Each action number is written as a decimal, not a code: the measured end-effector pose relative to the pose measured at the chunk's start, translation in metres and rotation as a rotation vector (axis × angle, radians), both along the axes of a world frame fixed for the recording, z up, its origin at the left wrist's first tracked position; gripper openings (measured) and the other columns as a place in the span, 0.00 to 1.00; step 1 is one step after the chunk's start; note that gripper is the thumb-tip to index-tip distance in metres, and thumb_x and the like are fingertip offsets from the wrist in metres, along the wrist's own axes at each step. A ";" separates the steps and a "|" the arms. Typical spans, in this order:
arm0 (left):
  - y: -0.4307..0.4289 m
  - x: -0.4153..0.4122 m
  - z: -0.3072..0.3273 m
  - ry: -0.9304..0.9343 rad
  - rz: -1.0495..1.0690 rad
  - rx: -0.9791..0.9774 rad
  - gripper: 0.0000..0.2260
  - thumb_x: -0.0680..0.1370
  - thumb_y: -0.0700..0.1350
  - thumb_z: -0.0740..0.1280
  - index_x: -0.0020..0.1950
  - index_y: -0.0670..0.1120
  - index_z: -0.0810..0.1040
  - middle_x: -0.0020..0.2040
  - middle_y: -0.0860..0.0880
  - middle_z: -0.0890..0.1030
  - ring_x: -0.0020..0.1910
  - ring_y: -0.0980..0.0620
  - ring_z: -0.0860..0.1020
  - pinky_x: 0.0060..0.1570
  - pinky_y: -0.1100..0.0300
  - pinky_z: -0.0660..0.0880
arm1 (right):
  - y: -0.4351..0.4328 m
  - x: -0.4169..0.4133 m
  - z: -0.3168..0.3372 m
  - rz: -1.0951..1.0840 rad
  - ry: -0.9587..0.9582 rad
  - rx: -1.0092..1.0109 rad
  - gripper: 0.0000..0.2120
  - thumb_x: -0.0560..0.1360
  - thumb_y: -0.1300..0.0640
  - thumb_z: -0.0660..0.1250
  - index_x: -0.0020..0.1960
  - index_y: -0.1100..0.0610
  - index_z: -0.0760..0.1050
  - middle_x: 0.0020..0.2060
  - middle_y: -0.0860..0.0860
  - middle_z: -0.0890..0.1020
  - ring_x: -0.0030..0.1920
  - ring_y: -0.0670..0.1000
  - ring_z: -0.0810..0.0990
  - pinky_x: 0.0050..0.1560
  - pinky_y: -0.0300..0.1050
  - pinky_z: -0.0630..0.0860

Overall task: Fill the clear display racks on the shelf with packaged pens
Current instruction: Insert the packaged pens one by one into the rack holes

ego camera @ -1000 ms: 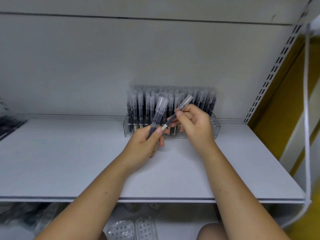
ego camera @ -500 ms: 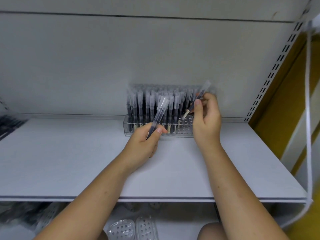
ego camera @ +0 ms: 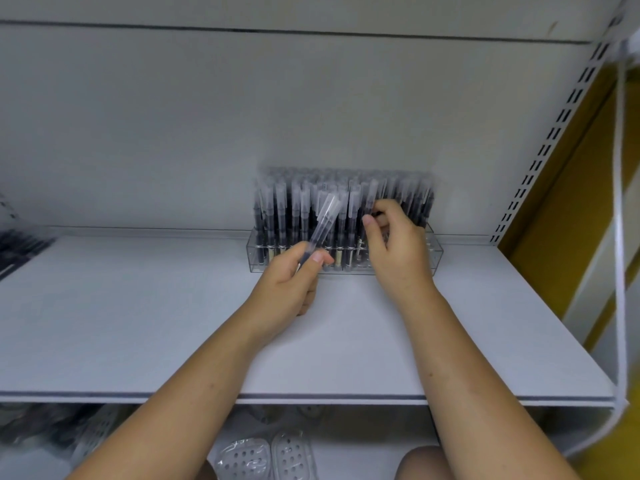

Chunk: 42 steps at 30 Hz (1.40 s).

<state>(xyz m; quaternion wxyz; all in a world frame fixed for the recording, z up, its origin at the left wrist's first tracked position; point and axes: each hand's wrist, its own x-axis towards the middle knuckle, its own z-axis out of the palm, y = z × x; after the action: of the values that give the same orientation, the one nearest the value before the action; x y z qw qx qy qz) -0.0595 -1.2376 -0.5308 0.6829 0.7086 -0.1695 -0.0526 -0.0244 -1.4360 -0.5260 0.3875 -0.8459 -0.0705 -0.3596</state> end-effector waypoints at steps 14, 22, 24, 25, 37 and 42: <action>0.000 0.000 0.000 0.001 -0.023 -0.025 0.10 0.88 0.42 0.56 0.54 0.43 0.76 0.31 0.54 0.61 0.28 0.55 0.57 0.27 0.63 0.56 | 0.002 -0.010 0.008 -0.036 -0.128 0.161 0.07 0.78 0.55 0.70 0.55 0.53 0.78 0.48 0.48 0.80 0.50 0.50 0.80 0.54 0.52 0.78; 0.001 0.005 -0.004 -0.062 -0.032 0.000 0.09 0.88 0.41 0.57 0.55 0.41 0.76 0.32 0.52 0.63 0.28 0.55 0.59 0.29 0.63 0.59 | 0.015 -0.030 0.019 0.451 0.249 0.358 0.01 0.81 0.61 0.69 0.51 0.58 0.80 0.38 0.57 0.84 0.29 0.51 0.79 0.33 0.45 0.77; 0.001 0.004 -0.004 -0.082 -0.036 0.004 0.10 0.88 0.40 0.57 0.54 0.43 0.78 0.33 0.51 0.66 0.29 0.55 0.61 0.29 0.63 0.61 | 0.016 -0.031 0.018 0.517 0.317 0.334 0.03 0.81 0.60 0.70 0.51 0.59 0.79 0.37 0.53 0.84 0.29 0.52 0.80 0.35 0.45 0.77; 0.001 0.004 -0.003 -0.090 -0.039 0.005 0.11 0.88 0.40 0.58 0.52 0.45 0.78 0.34 0.51 0.67 0.29 0.55 0.62 0.29 0.64 0.62 | 0.017 -0.031 0.018 0.542 0.339 0.330 0.03 0.81 0.60 0.70 0.51 0.60 0.80 0.37 0.52 0.85 0.30 0.51 0.80 0.35 0.45 0.77; 0.002 0.007 -0.010 -0.165 0.005 0.114 0.14 0.85 0.51 0.60 0.51 0.45 0.81 0.39 0.41 0.78 0.35 0.51 0.71 0.36 0.59 0.69 | 0.015 -0.029 0.023 0.492 0.170 0.562 0.04 0.83 0.67 0.64 0.51 0.61 0.77 0.40 0.57 0.86 0.31 0.54 0.82 0.30 0.33 0.72; 0.002 0.004 -0.011 -0.224 0.072 0.168 0.10 0.84 0.51 0.60 0.54 0.54 0.82 0.45 0.53 0.83 0.41 0.55 0.78 0.45 0.59 0.76 | 0.009 -0.027 0.025 0.336 -0.045 0.620 0.06 0.84 0.67 0.61 0.55 0.60 0.76 0.38 0.54 0.81 0.33 0.45 0.79 0.33 0.34 0.73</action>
<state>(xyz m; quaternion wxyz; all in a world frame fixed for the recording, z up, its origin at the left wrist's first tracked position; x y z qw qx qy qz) -0.0553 -1.2353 -0.5414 0.5993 0.7704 -0.2143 0.0373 -0.0513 -1.4269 -0.5011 0.6781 -0.6564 -0.1046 -0.3136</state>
